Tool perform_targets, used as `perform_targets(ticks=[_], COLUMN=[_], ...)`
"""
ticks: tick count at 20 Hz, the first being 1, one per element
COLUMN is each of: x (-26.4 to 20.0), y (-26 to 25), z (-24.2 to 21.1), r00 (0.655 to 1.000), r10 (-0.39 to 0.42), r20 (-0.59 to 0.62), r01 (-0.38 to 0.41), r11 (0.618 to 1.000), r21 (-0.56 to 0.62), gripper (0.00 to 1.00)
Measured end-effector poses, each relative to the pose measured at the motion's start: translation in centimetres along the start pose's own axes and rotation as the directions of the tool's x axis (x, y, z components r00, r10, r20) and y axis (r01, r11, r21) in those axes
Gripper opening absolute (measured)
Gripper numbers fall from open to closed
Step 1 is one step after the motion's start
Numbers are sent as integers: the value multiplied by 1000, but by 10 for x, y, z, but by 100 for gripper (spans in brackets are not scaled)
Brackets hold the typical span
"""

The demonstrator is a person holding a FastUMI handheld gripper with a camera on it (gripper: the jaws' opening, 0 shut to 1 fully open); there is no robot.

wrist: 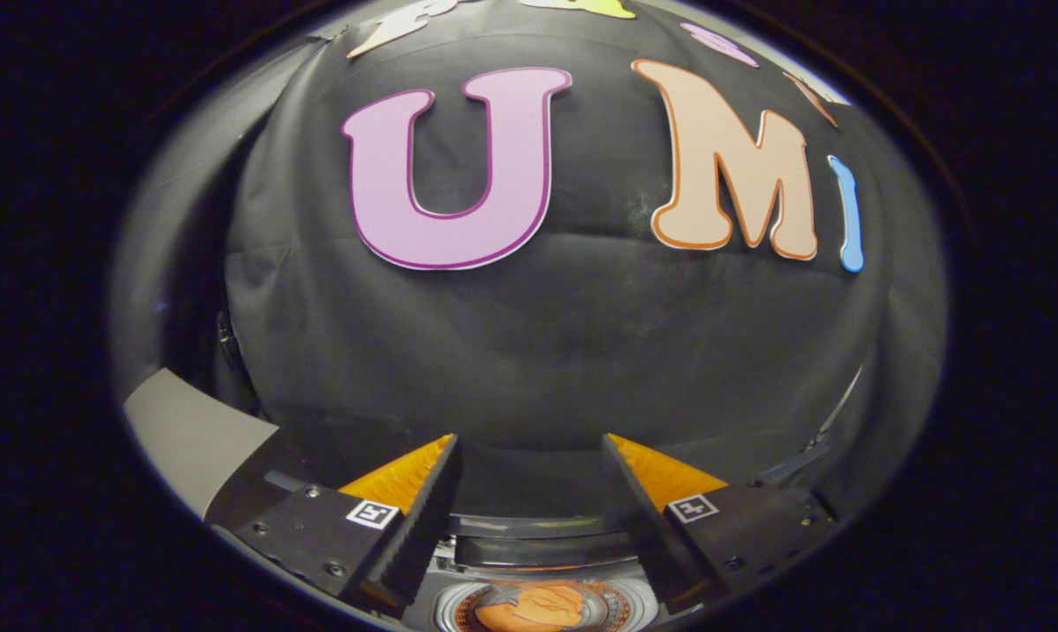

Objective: Put the clothes into the washing machine and then close the washing machine lid.

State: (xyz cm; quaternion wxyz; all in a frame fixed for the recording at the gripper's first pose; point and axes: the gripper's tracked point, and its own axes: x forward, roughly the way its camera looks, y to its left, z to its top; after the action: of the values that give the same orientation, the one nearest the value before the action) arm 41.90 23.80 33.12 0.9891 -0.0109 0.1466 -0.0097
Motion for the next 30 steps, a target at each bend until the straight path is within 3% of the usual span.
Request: perform_targets(ticks=[17,30], x=[-80,-122], y=[8,11], z=[-68,-60], r00=[998,998], r10=[34,62], r20=[-48,20], r01=[-33,-62], r11=[999,998], r21=[19,-3], gripper=[95,95])
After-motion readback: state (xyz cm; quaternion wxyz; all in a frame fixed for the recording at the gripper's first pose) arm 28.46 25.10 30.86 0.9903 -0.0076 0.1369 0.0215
